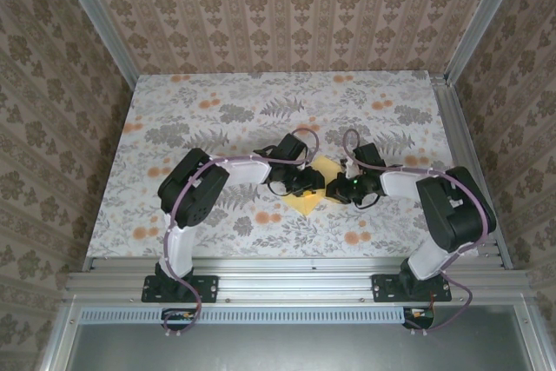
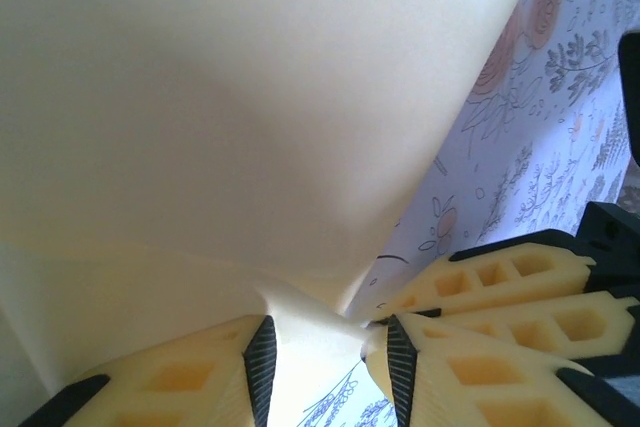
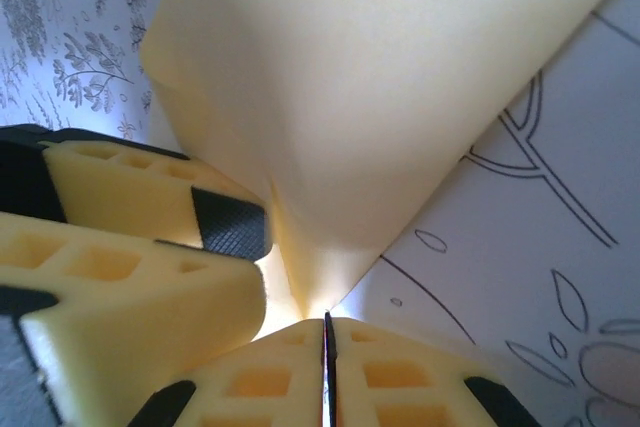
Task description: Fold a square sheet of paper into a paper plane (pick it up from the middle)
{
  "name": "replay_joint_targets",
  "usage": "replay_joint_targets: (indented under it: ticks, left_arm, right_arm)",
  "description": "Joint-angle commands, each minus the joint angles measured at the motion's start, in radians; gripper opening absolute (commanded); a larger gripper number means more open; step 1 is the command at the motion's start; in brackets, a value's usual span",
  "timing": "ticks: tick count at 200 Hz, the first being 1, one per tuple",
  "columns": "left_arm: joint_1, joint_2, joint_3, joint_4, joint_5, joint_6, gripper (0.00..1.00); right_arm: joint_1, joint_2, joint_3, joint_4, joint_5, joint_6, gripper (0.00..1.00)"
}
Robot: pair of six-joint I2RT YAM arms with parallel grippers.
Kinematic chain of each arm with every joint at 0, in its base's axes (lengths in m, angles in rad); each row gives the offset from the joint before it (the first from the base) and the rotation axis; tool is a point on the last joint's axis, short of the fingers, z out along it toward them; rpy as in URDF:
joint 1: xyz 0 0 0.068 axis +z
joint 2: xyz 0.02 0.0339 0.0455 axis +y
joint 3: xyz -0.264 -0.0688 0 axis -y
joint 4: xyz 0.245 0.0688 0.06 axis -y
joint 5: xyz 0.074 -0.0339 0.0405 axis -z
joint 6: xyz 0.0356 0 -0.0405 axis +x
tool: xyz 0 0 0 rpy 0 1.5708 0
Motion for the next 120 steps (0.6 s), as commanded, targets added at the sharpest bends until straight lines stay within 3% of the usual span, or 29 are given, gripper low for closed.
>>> replay_joint_targets:
  ticks: [1,64,120]
  left_arm:
    - [-0.007,0.021,-0.043,0.008,-0.043,-0.010,0.40]
    - [-0.006,-0.017,-0.083,0.063,-0.041,-0.025,0.38]
    - [-0.002,-0.037,-0.115,0.097,-0.041,-0.051,0.31]
  right_arm:
    - [-0.005,-0.066,-0.014,-0.033,-0.012,-0.013,0.13]
    - [-0.005,-0.090,-0.133,0.272,-0.145,0.224,0.05]
    - [0.012,-0.041,-0.197,0.474,-0.113,0.376,0.00]
